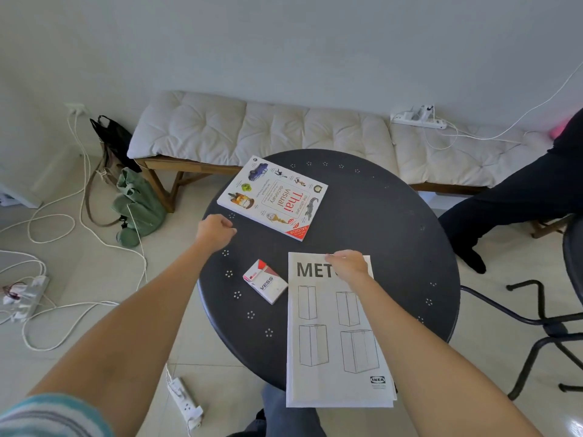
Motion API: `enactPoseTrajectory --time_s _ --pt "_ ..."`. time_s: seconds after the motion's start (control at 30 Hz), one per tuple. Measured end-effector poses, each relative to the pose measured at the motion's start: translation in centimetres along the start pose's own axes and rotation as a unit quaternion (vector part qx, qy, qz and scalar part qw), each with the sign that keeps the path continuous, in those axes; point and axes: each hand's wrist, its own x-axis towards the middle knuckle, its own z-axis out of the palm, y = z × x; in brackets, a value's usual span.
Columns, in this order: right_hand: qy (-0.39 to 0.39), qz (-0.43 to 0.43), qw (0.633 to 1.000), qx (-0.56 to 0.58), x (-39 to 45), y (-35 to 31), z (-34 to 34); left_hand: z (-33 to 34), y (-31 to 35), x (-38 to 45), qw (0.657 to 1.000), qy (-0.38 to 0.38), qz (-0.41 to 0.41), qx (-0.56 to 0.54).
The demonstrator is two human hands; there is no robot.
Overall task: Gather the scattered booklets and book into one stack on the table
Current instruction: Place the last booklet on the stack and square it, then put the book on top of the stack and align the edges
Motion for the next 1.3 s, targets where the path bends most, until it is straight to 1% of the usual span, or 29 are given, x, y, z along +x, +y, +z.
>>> enactPoseTrajectory --time_s 0.17,0.33,0.5,0.6,0.7,0.8,0.9,0.97,1.03,1.07,1.13,1.3 --pt "-0.046 0.073 0.992 0.096 2.2 -3.5 2.5 -1.3 -0.2 3.7 0.999 0.014 -0.016 0.034" --pt "-0.076 0.114 0.977 0.163 5.3 -5.7 3.9 -1.4 0.7 7.5 0.997 -0.008 -0.023 0.075" --pt "-0.085 0.129 0.971 0.181 7.7 -6.6 4.7 -0.7 1.5 10.8 0.995 -0.042 -0.035 0.086" --pt "-0.082 0.132 0.970 0.189 8.6 -7.2 5.3 -0.2 1.7 12.2 0.996 -0.026 -0.023 0.085" --pt "-0.077 0.154 0.962 0.211 9.0 -7.7 5.8 -0.1 1.5 13.2 0.996 -0.025 -0.049 0.068" --pt "-0.064 0.174 0.955 0.232 9.2 -8.0 5.9 0.0 1.3 14.1 0.995 -0.040 -0.089 0.032" --pt "-0.067 0.191 0.952 0.230 9.5 -8.0 5.6 0.3 1.0 14.5 0.990 -0.046 -0.132 -0.021" --pt "-0.070 0.201 0.948 0.237 9.6 -7.9 5.2 0.4 1.0 14.4 0.987 -0.056 -0.141 -0.048" --pt "-0.067 0.206 0.941 0.259 9.6 -7.7 4.6 0.7 1.1 14.1 0.976 -0.077 -0.152 -0.133" --pt "-0.068 0.208 0.934 0.283 9.6 -7.6 4.2 0.7 1.3 13.7 0.963 -0.094 -0.164 -0.194" --pt "-0.065 0.217 0.907 0.355 9.3 -7.3 3.5 0.6 1.8 12.6 0.933 -0.127 -0.184 -0.282" --pt "-0.012 0.219 0.820 0.529 8.0 -6.2 1.9 0.6 3.5 9.4 0.900 -0.182 -0.180 -0.353"
